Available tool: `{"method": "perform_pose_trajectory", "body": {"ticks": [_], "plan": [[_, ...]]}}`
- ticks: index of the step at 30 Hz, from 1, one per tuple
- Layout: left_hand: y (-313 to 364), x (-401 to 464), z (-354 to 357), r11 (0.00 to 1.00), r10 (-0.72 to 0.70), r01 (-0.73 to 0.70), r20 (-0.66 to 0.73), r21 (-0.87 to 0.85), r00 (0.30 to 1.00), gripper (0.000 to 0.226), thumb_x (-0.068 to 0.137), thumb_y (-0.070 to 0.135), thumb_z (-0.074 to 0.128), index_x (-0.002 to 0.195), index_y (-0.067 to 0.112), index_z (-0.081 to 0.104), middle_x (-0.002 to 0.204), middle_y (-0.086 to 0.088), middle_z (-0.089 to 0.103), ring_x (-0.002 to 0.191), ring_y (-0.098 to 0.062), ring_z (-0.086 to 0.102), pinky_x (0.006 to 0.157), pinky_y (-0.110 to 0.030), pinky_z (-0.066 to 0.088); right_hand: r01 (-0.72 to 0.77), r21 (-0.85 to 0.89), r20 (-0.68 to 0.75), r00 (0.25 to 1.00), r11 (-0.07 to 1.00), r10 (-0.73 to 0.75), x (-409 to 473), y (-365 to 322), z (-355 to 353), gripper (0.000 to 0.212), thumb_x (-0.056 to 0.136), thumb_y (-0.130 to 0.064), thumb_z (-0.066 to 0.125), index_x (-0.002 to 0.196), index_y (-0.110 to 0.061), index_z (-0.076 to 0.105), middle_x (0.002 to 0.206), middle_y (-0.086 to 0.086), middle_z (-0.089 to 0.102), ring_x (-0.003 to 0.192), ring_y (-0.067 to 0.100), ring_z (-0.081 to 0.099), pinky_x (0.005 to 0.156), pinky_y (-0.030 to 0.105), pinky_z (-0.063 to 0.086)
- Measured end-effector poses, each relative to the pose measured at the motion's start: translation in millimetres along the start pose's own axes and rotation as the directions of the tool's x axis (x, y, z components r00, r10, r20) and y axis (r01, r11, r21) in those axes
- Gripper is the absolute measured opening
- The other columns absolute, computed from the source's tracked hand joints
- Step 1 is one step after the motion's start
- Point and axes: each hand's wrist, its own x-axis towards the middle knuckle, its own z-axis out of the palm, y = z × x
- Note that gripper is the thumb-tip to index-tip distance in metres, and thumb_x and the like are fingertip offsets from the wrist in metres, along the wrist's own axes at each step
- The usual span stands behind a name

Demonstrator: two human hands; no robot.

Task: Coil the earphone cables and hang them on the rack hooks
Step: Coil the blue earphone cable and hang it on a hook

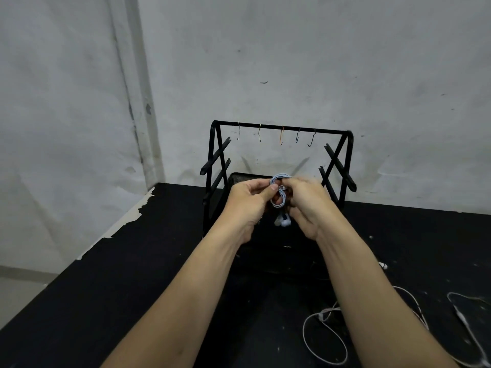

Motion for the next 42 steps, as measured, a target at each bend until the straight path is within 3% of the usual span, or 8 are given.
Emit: {"method": "perform_pose_trajectory", "body": {"ticks": [6,10,14,18,26,30,35,42], "plan": [[0.4,1.9,-2.5,0.999,-0.016,0.015,-0.022,-0.038,1.000,0.014,0.093,0.000,0.061,0.103,-0.003,0.070,0.073,-0.005,0.071,0.057,-0.005,0.066,0.058,-0.015,0.050,0.013,0.015,0.012,1.000,1.000,-0.013,2.0,2.9,0.2,0.014,0.099,-0.014,0.057,0.089,-0.006,0.064,0.064,0.004,0.064,0.052,0.012,0.062,0.057,0.033,0.047],[-2.6,3.1,-4.2,1.000,0.011,-0.011,-0.035,0.005,0.999,0.011,0.092,0.003,0.064,0.094,0.009,0.073,0.084,-0.007,0.075,0.076,-0.013,0.070,0.078,-0.026,0.056,0.074,-0.080,0.002,0.997,0.994,-0.074,4.8,6.6,-3.7,0.016,0.094,-0.019,0.067,0.095,-0.003,0.069,0.074,0.011,0.066,0.061,0.019,0.062,0.050,0.031,0.045],[-0.2,0.7,-2.2,1.000,-0.006,0.005,-0.028,-0.029,1.000,0.010,0.092,0.001,0.063,0.097,0.005,0.071,0.082,-0.007,0.073,0.069,-0.010,0.069,0.060,-0.018,0.055,0.066,-0.111,-0.048,0.996,0.992,-0.072,5.3,5.6,-4.9,0.015,0.094,-0.018,0.066,0.082,-0.012,0.070,0.074,0.012,0.067,0.068,0.025,0.060,0.048,0.028,0.040],[1.4,-3.5,3.8,0.998,-0.044,0.046,0.028,-0.047,0.999,0.016,0.093,0.001,0.061,0.106,-0.004,0.069,0.074,-0.006,0.070,0.058,-0.006,0.065,0.054,-0.017,0.052,-0.066,-0.034,-0.067,0.996,0.997,0.063,1.2,-2.9,-4.9,0.021,0.092,-0.012,0.059,0.072,-0.013,0.065,0.056,0.005,0.062,0.041,0.015,0.059,0.040,0.022,0.044],[-0.6,0.5,0.3,0.999,0.022,-0.023,-0.022,-0.022,1.000,0.011,0.092,0.003,0.064,0.099,0.002,0.072,0.076,-0.007,0.072,0.067,-0.012,0.067,0.077,-0.028,0.057,0.010,-0.041,-0.003,1.000,0.999,-0.010,2.7,0.7,-4.2,0.013,0.091,-0.019,0.068,0.082,-0.010,0.065,0.061,0.005,0.063,0.057,0.021,0.057,0.046,0.028,0.040],[1.7,-0.7,-0.8,0.997,-0.037,0.038,0.018,-0.066,0.999,0.010,0.094,0.004,0.062,0.096,0.005,0.071,0.076,-0.010,0.070,0.060,-0.012,0.065,0.050,-0.025,0.056,0.086,-0.063,0.025,0.996,0.994,-0.085,5.8,5.3,-8.6,0.014,0.092,-0.016,0.070,0.080,-0.007,0.070,0.067,0.010,0.065,0.064,0.021,0.063,0.065,0.037,0.056],[4.5,2.4,-1.0,0.961,-0.094,0.122,0.124,-0.246,0.988,0.012,0.093,-0.004,0.058,0.097,-0.002,0.069,0.072,-0.004,0.070,0.059,-0.007,0.062,0.060,-0.019,0.055,0.063,-0.048,0.084,0.995,0.997,-0.059,2.0,0.4,-12.5,0.016,0.099,-0.016,0.060,0.092,-0.004,0.068,0.066,0.005,0.060,0.058,0.014,0.056,0.037,0.021,0.042],[3.4,6.7,2.2,0.933,-0.177,0.224,0.184,-0.281,0.967,0.012,0.094,0.002,0.058,0.094,0.005,0.069,0.070,0.000,0.066,0.055,-0.003,0.060,0.054,-0.016,0.052,0.065,0.051,0.113,0.991,0.997,-0.070,3.4,-1.5,-14.9,0.017,0.101,-0.014,0.056,0.095,-0.004,0.068,0.069,0.004,0.062,0.054,0.005,0.059,0.044,0.023,0.047]]}}
